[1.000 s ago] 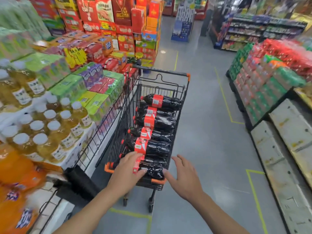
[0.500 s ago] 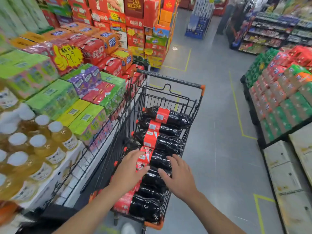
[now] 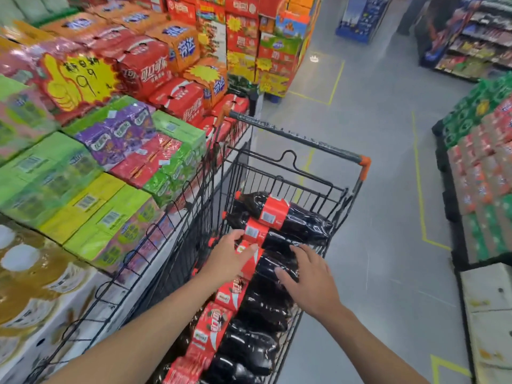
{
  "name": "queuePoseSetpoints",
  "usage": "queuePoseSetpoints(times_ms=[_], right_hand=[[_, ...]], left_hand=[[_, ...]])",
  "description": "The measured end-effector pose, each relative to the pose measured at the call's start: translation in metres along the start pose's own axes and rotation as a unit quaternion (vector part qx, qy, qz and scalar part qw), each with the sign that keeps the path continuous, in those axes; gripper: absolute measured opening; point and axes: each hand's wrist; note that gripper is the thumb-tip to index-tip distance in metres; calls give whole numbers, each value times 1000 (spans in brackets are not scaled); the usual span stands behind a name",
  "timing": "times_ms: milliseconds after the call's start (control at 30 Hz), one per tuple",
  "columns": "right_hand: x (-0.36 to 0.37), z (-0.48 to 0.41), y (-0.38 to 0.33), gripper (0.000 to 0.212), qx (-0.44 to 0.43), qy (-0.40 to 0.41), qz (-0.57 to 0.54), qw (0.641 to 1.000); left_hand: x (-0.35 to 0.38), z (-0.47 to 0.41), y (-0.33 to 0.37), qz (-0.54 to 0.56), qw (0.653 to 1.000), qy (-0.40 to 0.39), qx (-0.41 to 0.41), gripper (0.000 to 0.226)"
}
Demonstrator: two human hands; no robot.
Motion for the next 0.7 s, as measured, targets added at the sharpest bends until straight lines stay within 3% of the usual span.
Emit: queuePoseSetpoints(times_ms=[300,400,600,700], right_hand=[[-11,-147,52,93,-67,-25,81,994],[-8,-182,68,103,-69,-35,119,990],[2,-216,88,119,-62,-82,145,984],[6,-222,94,124,-64,-87,146,983]], left_hand=[[20,-153,34,181,962,39,-201,85],[26,-189,31,266,925,48,-266,65],[33,-233,18,395,851,95,-333,62],[36,-246,21,424,830,111,-346,53]])
Point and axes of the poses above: each hand's wrist, its own z-axis away from the middle knuckle, its own x-axis out of the palm, y = z × x, and after that the axes turned 1 degree about -x, right-handed
